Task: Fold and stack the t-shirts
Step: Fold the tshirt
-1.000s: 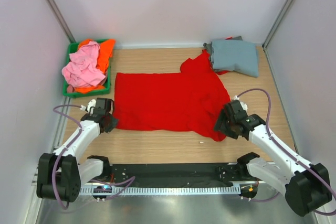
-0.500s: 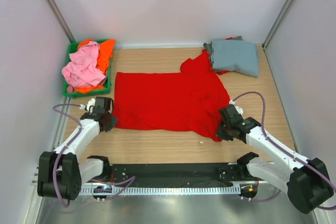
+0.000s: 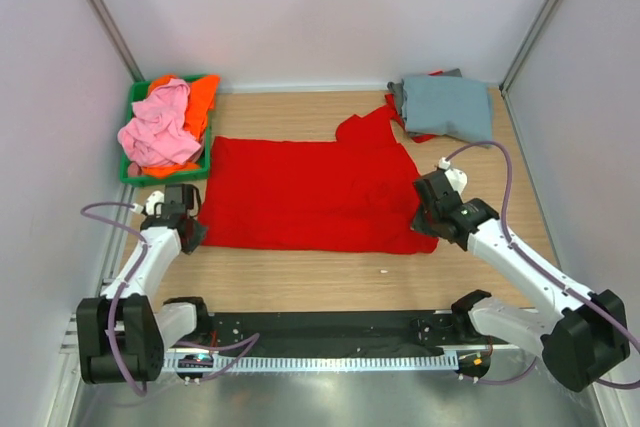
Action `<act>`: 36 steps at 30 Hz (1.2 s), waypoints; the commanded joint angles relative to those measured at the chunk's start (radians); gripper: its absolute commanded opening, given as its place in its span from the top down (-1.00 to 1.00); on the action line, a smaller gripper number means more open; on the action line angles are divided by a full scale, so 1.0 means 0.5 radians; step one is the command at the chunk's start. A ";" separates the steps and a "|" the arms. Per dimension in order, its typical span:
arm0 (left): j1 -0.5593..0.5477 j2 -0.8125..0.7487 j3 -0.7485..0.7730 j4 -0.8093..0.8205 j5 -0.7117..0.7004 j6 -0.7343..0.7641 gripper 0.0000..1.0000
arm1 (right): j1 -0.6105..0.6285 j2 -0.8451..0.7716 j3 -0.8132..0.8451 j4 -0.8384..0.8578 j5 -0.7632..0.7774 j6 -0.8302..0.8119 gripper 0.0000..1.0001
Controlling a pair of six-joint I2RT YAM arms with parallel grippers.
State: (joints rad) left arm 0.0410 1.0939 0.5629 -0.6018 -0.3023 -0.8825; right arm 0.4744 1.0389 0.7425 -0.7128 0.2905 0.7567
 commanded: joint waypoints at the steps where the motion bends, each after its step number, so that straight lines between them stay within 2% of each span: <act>1: 0.111 -0.034 0.068 -0.051 -0.138 0.013 1.00 | -0.004 0.063 0.030 -0.099 0.179 -0.035 0.98; 7: 0.148 -0.049 0.052 -0.045 -0.129 0.016 1.00 | -0.114 0.125 0.009 0.005 0.290 -0.090 0.98; 10: 0.145 -0.037 0.065 -0.039 -0.110 0.029 1.00 | -0.200 0.290 0.061 0.109 0.260 -0.206 0.92; 12: 0.145 -0.028 0.065 -0.036 -0.068 0.032 1.00 | -0.206 0.477 0.137 0.137 0.162 -0.255 0.66; 13: 0.145 -0.025 0.065 -0.039 -0.058 0.038 1.00 | -0.206 0.532 0.159 0.137 0.149 -0.298 0.18; 14: 0.145 -0.022 0.068 -0.036 -0.040 0.050 0.99 | -0.206 0.578 0.165 0.131 0.149 -0.292 -0.10; 15: 0.145 -0.022 0.074 -0.036 -0.021 0.050 0.97 | -0.206 0.621 0.150 0.134 0.180 -0.271 -0.29; 16: 0.142 -0.022 0.077 -0.036 -0.012 0.053 0.95 | -0.212 0.622 0.138 0.143 0.195 -0.256 -0.58; 18: 0.142 -0.022 0.071 -0.033 0.024 0.053 0.91 | -0.249 0.576 0.104 0.155 0.207 -0.237 -0.76; 21: 0.130 -0.031 0.071 -0.033 0.058 0.050 0.86 | -0.271 0.457 0.135 0.079 0.247 -0.203 -0.82; 24: 0.117 -0.049 0.071 -0.024 0.117 0.056 0.54 | -0.274 0.303 0.165 -0.016 0.293 -0.130 -0.84; 25: 0.102 -0.059 0.071 -0.024 0.150 0.053 0.14 | -0.271 0.184 0.162 -0.035 0.272 -0.108 -0.86; 28: 0.053 -0.120 0.062 -0.024 0.184 0.047 -0.37 | -0.274 -0.082 0.083 -0.068 0.183 0.014 -0.86; 31: -0.014 -0.200 0.040 -0.018 0.200 0.029 -0.52 | -0.274 -0.261 -0.083 -0.050 -0.019 0.192 -0.86; 36: -0.064 -0.255 -0.049 0.004 0.221 -0.030 -0.52 | -0.274 -0.559 -0.445 0.109 -0.274 0.398 -0.76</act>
State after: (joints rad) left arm 0.0174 0.9855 0.5632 -0.6174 -0.2070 -0.8692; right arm 0.3401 0.7975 0.6025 -0.7040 0.2508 0.8520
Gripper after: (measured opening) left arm 0.760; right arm 0.894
